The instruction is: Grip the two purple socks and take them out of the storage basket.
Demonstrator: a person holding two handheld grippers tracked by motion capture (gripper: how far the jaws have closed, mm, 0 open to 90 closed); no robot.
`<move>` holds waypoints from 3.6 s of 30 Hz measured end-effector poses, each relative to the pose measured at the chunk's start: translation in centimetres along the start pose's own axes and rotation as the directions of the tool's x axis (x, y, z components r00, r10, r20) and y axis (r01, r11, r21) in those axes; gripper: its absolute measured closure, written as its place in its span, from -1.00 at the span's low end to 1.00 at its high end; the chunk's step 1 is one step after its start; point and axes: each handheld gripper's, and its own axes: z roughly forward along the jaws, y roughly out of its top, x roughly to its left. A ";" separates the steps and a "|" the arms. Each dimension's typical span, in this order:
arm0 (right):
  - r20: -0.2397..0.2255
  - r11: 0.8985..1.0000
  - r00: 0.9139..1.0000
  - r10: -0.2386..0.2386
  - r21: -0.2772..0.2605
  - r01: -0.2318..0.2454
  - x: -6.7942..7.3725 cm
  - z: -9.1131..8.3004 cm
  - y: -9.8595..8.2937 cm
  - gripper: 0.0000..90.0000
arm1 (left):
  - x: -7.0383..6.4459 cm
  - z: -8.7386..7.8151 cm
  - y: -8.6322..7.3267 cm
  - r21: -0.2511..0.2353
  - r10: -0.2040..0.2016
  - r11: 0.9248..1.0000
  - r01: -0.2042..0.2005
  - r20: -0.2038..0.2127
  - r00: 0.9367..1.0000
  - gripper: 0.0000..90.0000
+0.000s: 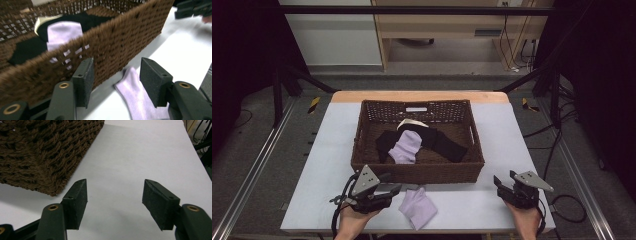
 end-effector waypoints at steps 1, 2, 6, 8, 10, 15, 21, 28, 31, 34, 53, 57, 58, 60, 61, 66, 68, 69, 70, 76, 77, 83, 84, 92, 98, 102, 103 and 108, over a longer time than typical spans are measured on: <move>-0.001 1.000 1.000 0.001 0.001 -0.001 0.0 0.0 0.0 -0.16 | 0.0 -0.3 0.2 -0.008 0.003 1.000 -0.003 -0.003 1.000 -0.03; -0.001 1.000 1.000 0.001 0.001 -0.001 0.0 0.0 0.0 -0.16 | 0.0 -0.3 0.2 -0.008 0.003 1.000 -0.003 -0.003 1.000 -0.04; -0.004 1.000 1.000 -0.010 0.002 0.010 0.1 0.1 0.0 -0.12 | 0.1 -1.5 1.4 -0.059 0.010 0.998 -0.011 -0.022 1.000 -0.08; -0.004 1.000 1.000 -0.008 0.000 0.008 0.1 0.1 0.0 -0.11 | 0.3 -2.0 2.1 -0.081 0.010 0.997 -0.012 -0.033 0.999 -0.09; -0.005 1.000 1.000 0.004 0.004 -0.004 0.1 0.0 0.0 -0.09 | 0.7 -2.2 2.8 -0.100 0.005 0.995 -0.009 -0.042 0.999 -0.11; -0.005 1.000 1.000 0.000 0.008 0.000 0.1 0.1 -0.1 -0.08 | 1.4 -2.3 4.2 -0.126 0.002 0.992 -0.008 -0.052 0.999 -0.12; -0.008 1.000 1.000 -0.001 0.008 0.001 0.1 0.2 -0.1 -0.07 | 2.6 -1.5 6.1 -0.134 -0.012 0.991 0.004 -0.054 0.998 -0.13; -0.008 1.000 1.000 0.003 0.010 -0.003 0.1 0.2 -0.1 -0.08 | 4.4 -0.6 8.7 -0.140 -0.012 0.990 0.001 -0.077 0.997 -0.13; -0.006 1.000 1.000 -0.001 0.010 0.001 0.0 0.3 -0.1 -0.08 | 5.3 -0.1 9.9 -0.136 -0.005 0.991 -0.008 -0.098 0.995 -0.13; -0.008 1.000 1.000 -0.001 0.012 0.001 0.1 0.3 -0.1 -0.08 | 5.6 0.3 10.4 -0.131 -0.004 0.991 -0.009 -0.093 0.996 -0.11; -0.013 1.000 1.000 -0.001 0.009 0.001 0.1 0.3 -0.1 -0.07 | 8.1 8.2 13.4 -0.051 -0.002 0.999 -0.006 -0.172 0.985 0.01; -0.017 1.000 1.000 -0.002 0.012 0.003 0.2 0.3 -0.1 -0.07 | 8.6 9.9 13.3 -0.024 -0.025 0.999 0.020 -0.181 0.983 0.01; -0.017 1.000 1.000 -0.002 0.012 0.003 0.2 0.3 -0.1 -0.07 | 8.8 10.3 13.2 -0.015 -0.025 1.000 0.023 -0.184 0.983 0.01; -0.017 1.000 1.000 0.001 0.010 -0.001 0.2 0.3 -0.1 -0.07 | 9.2 11.6 12.7 0.016 -0.041 0.999 0.045 -0.185 0.982 0.01; -0.016 1.000 1.000 -0.001 0.009 0.001 0.1 0.3 -0.1 -0.07 | 9.3 12.1 12.5 0.043 -0.034 0.998 0.043 -0.190 0.981 0.01; -0.018 1.000 1.000 -0.002 0.009 0.003 0.1 0.4 -0.1 -0.07 | 9.2 13.6 12.0 0.107 -0.005 0.994 0.027 -0.196 0.981 0.00; -0.019 1.000 1.000 -0.001 0.009 0.001 0.2 0.3 0.0 -0.07 | 9.2 14.5 11.6 0.142 0.004 0.989 0.025 -0.200 0.980 -0.01; -0.020 1.000 1.000 -0.001 0.009 0.001 0.2 0.3 0.0 -0.06 | 9.3 14.9 11.4 0.159 0.006 0.987 0.026 -0.199 0.980 -0.02; -0.020 1.000 1.000 -0.001 0.009 0.001 0.2 0.3 0.0 -0.06 | 9.3 14.9 11.4 0.159 0.006 0.987 0.026 -0.199 0.980 -0.03; -0.021 1.000 1.000 0.000 0.011 0.000 0.1 0.4 0.0 -0.07 | 9.7 16.4 10.8 0.219 -0.010 0.975 0.046 -0.165 0.986 -0.04; -0.020 1.000 1.000 -0.001 0.010 0.001 0.2 0.4 0.0 -0.07 | 9.8 16.5 10.7 0.236 -0.003 0.971 0.041 -0.161 0.987 -0.04; -0.027 1.000 1.000 0.002 0.016 -0.001 0.3 0.6 0.0 -0.07 | 9.7 17.3 10.3 0.282 0.023 0.959 0.023 -0.157 0.987 -0.04; -0.028 1.000 1.000 0.001 0.018 -0.001 0.4 0.6 0.0 -0.07 | 9.7 17.3 10.3 0.282 0.023 0.959 0.023 -0.157 0.987 -0.04; -0.028 1.000 1.000 -0.009 0.018 0.010 0.5 0.7 0.0 -0.07 | 9.6 18.1 10.0 0.352 0.055 0.936 0.001 -0.149 0.987 -0.04; -0.029 1.000 1.000 -0.009 0.024 0.010 0.5 0.8 0.0 -0.07 | 9.4 19.1 9.7 0.421 0.094 0.906 -0.039 -0.110 0.990 0.01; -0.029 1.000 1.000 -0.004 0.026 0.005 0.5 0.8 0.0 -0.07 | 9.4 19.4 9.6 0.439 0.101 0.897 -0.053 -0.087 0.991 0.03; -0.030 1.000 1.000 -0.003 0.027 0.004 0.5 0.8 0.0 -0.07 | 9.4 19.5 9.6 0.443 0.100 0.895 -0.053 -0.083 0.992 0.05; -0.029 1.000 1.000 -0.007 0.024 0.008 0.5 0.8 0.0 -0.07 | 9.3 19.9 9.5 0.471 0.120 0.879 -0.073 -0.070 0.990 0.25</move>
